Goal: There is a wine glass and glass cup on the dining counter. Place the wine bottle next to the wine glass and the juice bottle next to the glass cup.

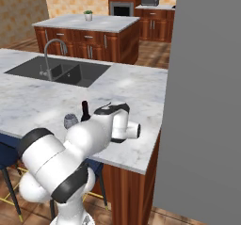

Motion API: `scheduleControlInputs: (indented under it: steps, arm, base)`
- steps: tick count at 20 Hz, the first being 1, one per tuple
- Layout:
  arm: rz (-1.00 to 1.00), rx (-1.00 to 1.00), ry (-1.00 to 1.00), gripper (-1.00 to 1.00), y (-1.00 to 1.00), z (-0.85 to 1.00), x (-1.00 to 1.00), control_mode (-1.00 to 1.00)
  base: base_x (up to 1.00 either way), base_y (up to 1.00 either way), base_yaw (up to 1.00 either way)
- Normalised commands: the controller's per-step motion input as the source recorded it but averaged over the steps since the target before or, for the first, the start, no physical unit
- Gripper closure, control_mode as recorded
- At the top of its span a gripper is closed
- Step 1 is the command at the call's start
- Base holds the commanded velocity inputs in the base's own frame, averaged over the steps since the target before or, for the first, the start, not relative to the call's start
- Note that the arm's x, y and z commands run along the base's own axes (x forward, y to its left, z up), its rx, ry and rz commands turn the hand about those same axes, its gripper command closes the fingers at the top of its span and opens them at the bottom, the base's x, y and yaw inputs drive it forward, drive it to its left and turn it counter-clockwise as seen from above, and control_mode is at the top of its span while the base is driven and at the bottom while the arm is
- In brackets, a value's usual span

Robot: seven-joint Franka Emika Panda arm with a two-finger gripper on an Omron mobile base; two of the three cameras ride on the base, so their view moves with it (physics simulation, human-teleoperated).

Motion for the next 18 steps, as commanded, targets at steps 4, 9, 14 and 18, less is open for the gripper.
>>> scheduleControlInputs:
  steps: [4, 9, 14, 18]
  arm:
    - [0.0, 0.0, -0.05, 1.0, 0.04, -0.19, 0.17, -1.0]
    - [0.0, 0.0, -0.01, 1.0, 0.03, -0.24, 0.16, -1.0]
    - [0.0, 0.0, 0.0, 1.0, 0.0, -0.2, 0.22, -1.0]
    - [0.0, 0.0, 0.0, 1.0, 0.0, -0.13, 0.21, -1.0]
  base:
    - [0.0, 0.0, 0.0]
    - [0.0, 0.0, 0.0]
    - [0.0, 0.0, 0.0]
    - [0.0, 0.0, 0.0]
